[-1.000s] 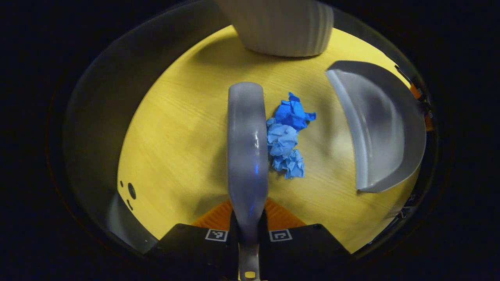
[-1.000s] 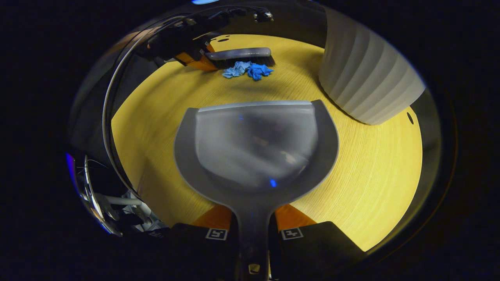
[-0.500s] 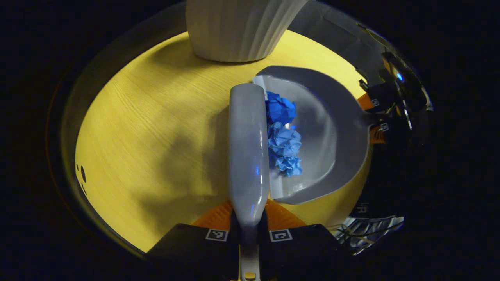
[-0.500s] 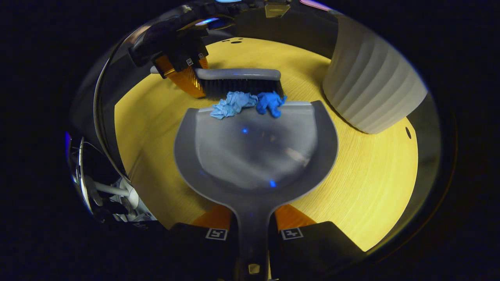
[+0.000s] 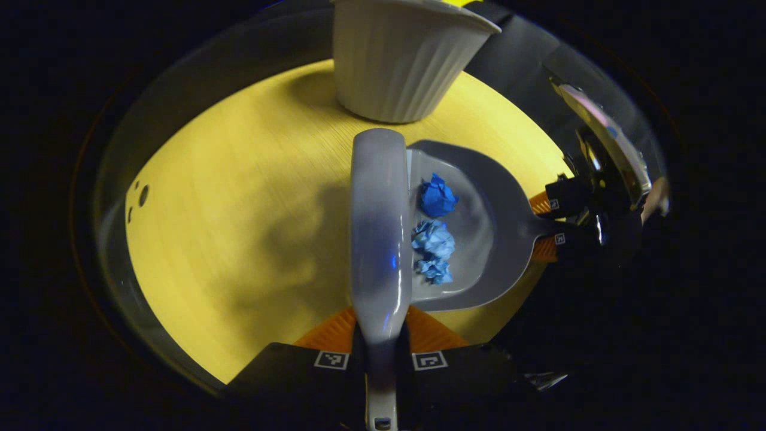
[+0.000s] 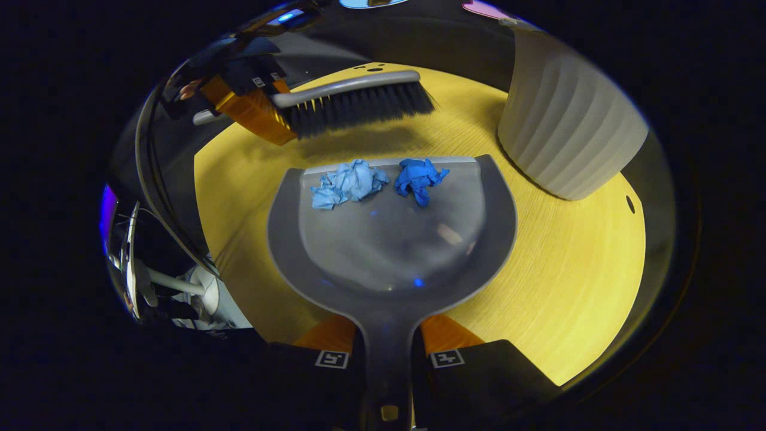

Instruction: Pick up the small broom and dustpan from the desktop, sweep the trash into the dustpan with the broom, and then empty the trash into the garbage bin.

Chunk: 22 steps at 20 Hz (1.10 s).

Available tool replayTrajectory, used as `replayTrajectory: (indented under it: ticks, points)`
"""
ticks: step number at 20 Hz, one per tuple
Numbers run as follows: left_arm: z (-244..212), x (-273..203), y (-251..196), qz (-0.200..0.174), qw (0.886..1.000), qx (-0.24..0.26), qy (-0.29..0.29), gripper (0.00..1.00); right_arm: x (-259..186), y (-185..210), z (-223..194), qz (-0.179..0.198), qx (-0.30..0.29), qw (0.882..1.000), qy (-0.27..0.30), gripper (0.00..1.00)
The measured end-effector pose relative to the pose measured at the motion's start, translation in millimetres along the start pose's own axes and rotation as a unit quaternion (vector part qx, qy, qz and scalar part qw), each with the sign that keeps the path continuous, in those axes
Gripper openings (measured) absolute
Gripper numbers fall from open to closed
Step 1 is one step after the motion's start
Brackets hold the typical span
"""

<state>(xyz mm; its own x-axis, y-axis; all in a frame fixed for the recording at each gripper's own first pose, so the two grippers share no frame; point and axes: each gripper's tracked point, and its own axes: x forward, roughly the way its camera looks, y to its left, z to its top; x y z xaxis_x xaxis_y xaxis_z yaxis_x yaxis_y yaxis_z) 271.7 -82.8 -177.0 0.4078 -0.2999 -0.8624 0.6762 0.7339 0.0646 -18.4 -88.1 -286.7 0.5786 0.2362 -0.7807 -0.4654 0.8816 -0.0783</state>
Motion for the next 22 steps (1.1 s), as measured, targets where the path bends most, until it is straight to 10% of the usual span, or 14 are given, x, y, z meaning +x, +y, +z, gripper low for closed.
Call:
replayTrajectory:
  ticks: [10, 22]
  points:
    - [-63, 6, 20, 0.068, 0.983, -0.139, -0.097, 0.27, -12, 4, 6, -0.005, 0.007, 1.0, -0.005, 0.34]
    - [-137, 56, 51, 0.053, 0.984, -0.154, -0.068, 0.24, -12, 19, 12, -0.009, 0.085, 0.996, -0.024, 0.34]
